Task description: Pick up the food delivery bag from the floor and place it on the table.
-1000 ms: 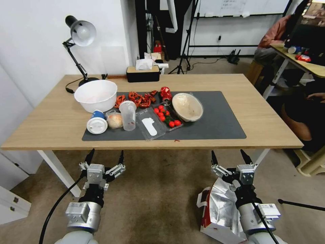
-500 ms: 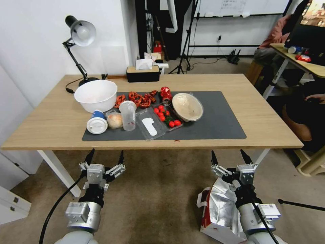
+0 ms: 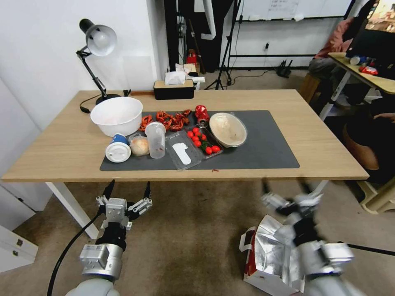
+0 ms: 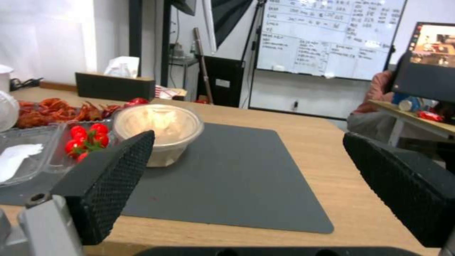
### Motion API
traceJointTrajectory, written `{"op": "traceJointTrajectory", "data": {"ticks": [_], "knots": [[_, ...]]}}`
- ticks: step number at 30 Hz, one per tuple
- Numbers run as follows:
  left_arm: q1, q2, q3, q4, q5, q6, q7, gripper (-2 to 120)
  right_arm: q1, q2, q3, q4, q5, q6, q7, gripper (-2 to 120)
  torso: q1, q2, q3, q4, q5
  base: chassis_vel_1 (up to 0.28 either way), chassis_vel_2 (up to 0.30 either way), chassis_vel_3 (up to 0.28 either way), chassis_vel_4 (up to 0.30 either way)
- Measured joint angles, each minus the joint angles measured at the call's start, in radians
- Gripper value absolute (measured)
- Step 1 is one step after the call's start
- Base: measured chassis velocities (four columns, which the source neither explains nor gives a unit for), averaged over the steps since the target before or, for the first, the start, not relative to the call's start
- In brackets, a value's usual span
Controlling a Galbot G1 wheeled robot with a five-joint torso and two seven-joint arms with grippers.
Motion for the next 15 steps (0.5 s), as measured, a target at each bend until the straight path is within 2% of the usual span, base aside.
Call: {"op": "traceJointTrajectory", "data": {"ticks": [1, 3, 4, 6, 7, 15], "knots": [[0.0, 0.0, 0.0, 0.0, 0.0, 0.0, 0.0, 98, 0.0, 0.0, 0.0, 0.0, 0.0, 0.0, 0.0, 100, 0.0, 0.0, 0.0, 0.0, 0.0, 0.0, 0.0, 0.0, 0.0], [-0.063, 0.065, 0.048, 0.022, -0.042, -0.001, -0.066, 99, 0.0, -0.006, 0.001, 0.009, 0.015, -0.006, -0.001, 100, 0.0, 0.0, 0.0, -0.0008, 0.001, 0.0, 0.0, 0.0, 0.0], [-0.065, 0.069, 0.062, 0.028, -0.041, 0.0, -0.074, 100, 0.002, -0.011, 0.006, 0.01, 0.027, -0.01, 0.004, 100, 0.0, 0.0, 0.0, -0.0005, -0.0006, 0.0, 0.0, 0.0, 0.0], [-0.053, 0.07, 0.066, 0.031, -0.034, 0.0, -0.079, 100, 0.008, -0.017, 0.015, 0.008, 0.037, -0.011, 0.008, 100, 0.0, 0.0, 0.0, -0.0002, 0.0005, 0.0, 0.0, 0.0, 0.0], [-0.042, 0.07, 0.067, 0.033, -0.028, 0.0, -0.08, 100, 0.012, -0.023, 0.021, 0.004, 0.043, -0.009, 0.01, 100, 0.0, 0.0, 0.0, 0.0007, 0.001, 0.0, 0.0, 0.0, 0.0], [0.003, 0.058, 0.06, 0.032, 0.023, -0.019, -0.102, 96, 0.046, -0.051, 0.039, -0.02, 0.126, 0.014, 0.005, 100, 0.0, 0.0, 0.0, 0.0004, 0.0008, 0.0, 0.0, 0.0, 0.0]]}}
